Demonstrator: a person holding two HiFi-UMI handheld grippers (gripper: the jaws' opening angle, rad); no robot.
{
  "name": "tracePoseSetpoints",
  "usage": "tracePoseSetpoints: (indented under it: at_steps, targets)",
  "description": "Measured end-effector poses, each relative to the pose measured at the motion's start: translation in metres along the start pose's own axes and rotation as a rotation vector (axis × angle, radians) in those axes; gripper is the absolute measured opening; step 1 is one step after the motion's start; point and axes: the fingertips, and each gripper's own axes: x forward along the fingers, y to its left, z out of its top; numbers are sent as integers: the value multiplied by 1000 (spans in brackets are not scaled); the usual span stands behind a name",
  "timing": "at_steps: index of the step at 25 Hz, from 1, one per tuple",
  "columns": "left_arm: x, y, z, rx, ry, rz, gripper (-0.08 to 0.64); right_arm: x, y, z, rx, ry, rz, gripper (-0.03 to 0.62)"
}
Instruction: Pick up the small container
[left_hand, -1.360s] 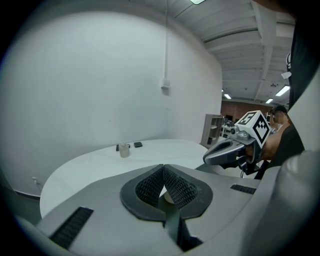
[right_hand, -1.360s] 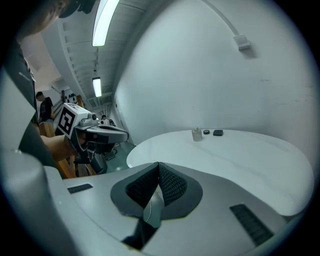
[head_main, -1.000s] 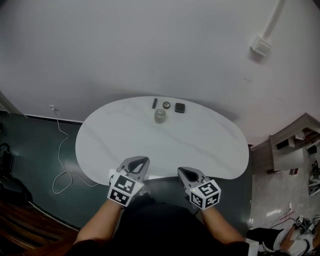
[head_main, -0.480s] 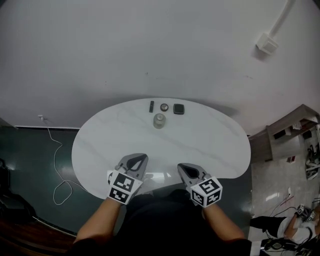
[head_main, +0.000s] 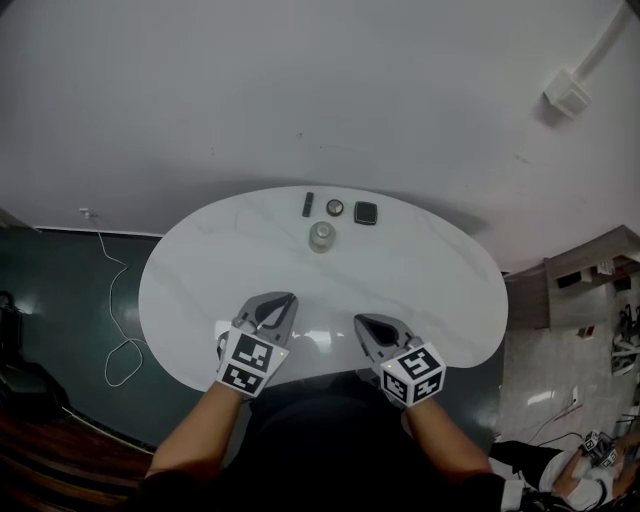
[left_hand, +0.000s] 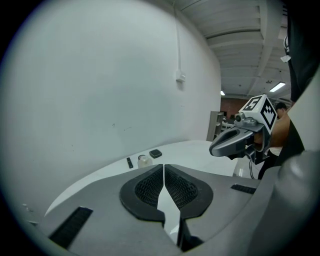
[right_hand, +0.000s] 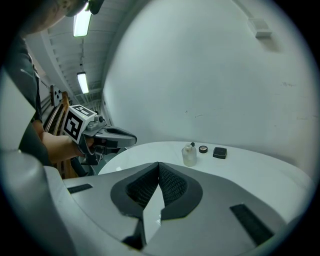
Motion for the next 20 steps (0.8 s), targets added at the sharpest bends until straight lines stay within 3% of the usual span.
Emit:
tracePoseSetpoints:
  at_steps: [7, 10, 20]
  targets:
    - [43, 17, -15, 4, 59, 69, 25, 13, -22, 1, -16, 20, 49, -5]
    - [65, 27, -21, -21, 59, 74, 123, 20, -29, 1, -8, 22, 63, -5]
    - [150, 58, -44, -33, 135, 79, 215, 26, -53, -13, 44, 49, 66, -5]
